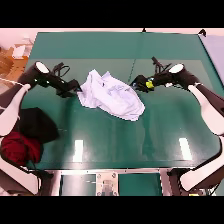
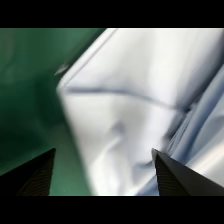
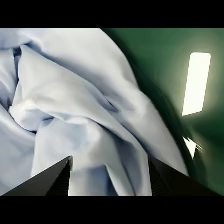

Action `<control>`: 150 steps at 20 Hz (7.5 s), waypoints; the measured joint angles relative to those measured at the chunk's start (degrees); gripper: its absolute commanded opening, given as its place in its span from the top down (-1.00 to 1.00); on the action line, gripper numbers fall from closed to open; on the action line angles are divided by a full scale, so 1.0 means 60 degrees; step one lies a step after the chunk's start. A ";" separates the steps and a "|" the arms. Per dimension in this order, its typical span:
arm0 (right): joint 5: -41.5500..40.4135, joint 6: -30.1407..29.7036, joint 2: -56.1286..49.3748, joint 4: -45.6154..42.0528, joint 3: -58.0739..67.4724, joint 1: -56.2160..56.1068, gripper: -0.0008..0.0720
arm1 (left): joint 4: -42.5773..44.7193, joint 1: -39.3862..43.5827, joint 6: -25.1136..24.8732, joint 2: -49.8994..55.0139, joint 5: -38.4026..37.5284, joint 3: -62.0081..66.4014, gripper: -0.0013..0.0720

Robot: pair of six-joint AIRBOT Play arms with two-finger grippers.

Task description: Fold the shirts.

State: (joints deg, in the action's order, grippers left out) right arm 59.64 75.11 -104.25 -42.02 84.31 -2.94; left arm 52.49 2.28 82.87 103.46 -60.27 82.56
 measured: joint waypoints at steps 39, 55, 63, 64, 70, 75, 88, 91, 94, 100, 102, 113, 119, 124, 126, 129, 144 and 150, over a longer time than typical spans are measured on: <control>0.0036 -0.0860 0.7701 -0.1151 -0.2747 0.2412 0.92 | 0.1053 -0.0248 0.0153 -0.5151 -0.1588 0.0313 0.90; 0.0790 -0.0044 0.5431 -0.1708 -0.4324 0.4830 -0.17 | -0.1920 -0.1679 -0.2382 -0.1009 -0.0011 0.0743 -0.96; 0.0812 0.0441 0.6696 -0.1435 -0.8637 0.5202 -0.16 | -0.1177 -0.3060 -0.2648 -0.0987 -0.2371 0.1177 -0.96; 0.0652 0.0361 0.6583 -0.1224 -0.8885 0.4987 -0.08 | -0.0918 -0.3111 -0.2652 -0.0984 -0.2579 0.1184 -0.96; -0.0594 -0.0127 0.5923 -0.0040 -0.9184 0.4135 0.92 | 0.0018 -0.3217 -0.2648 -0.0984 -0.3180 0.1198 -0.96; -0.0514 0.0157 0.5807 -0.1071 -0.7941 0.5512 0.92 | 0.0204 -0.3224 -0.2645 -0.0984 -0.3690 0.1100 -0.96; 0.0026 0.0138 0.5413 -0.1883 -0.7257 0.6808 0.92 | -0.0036 -0.1045 -0.2612 -0.0994 -0.4386 -0.3322 -0.61; 0.0022 0.0127 0.5391 -0.1887 -0.7257 0.6812 0.92 | 0.0124 -0.0594 -0.2594 -0.0973 -0.3796 -0.3636 0.89; 0.0026 0.0044 0.5399 -0.1738 -0.7246 0.6808 0.92 | -0.0361 -0.0408 -0.2605 -0.0973 -0.3621 -0.3493 0.90; 0.1009 -0.0481 0.6160 -0.0138 -0.5541 0.6725 0.92 | -0.1268 -0.0328 -0.2586 -0.2178 -0.4411 -0.1526 0.90; 0.1381 -0.0554 0.6754 0.0452 -0.4080 0.6725 0.92 | -0.1388 -0.0331 -0.2532 -0.3209 -0.4346 -0.0233 0.90; -0.0058 -0.0794 0.9934 0.1078 0.3668 0.6721 0.92 | -0.1049 -0.0317 -0.2284 -0.8735 -0.0903 0.5464 0.90; -0.0423 -0.0729 1.0010 0.0656 0.3344 0.6717 0.92 | 0.1319 -0.0317 -0.1027 -0.8939 -0.0667 0.4914 0.90; -0.0652 -0.0889 0.9176 0.0641 0.0262 0.5850 0.92 | 0.1894 -0.0317 -0.0729 -0.7457 -0.0550 0.2951 0.90; -0.1042 -0.1096 0.8375 0.0627 -0.1024 0.5206 0.92 | 0.1381 -0.0317 -0.1129 -0.6240 -0.0350 0.2197 0.90; -0.1847 -0.1260 0.6506 0.0641 -0.2124 0.4564 0.92 | 0.0601 -0.0313 -0.1730 -0.4091 0.0073 0.1668 0.90; -0.2765 -0.1355 -0.0255 0.1825 0.1989 0.4175 0.92 | -0.1242 -0.0310 -0.2630 0.0761 0.3417 0.3228 0.90; -0.2732 -0.1373 -0.0546 0.1785 0.2626 0.4156 0.92 | -0.1166 -0.0313 -0.2645 0.0914 0.3563 0.3450 0.90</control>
State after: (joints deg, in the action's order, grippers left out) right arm 43.24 66.87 -107.53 -31.31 100.07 22.00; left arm 45.50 0.40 67.00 108.95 -38.89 103.26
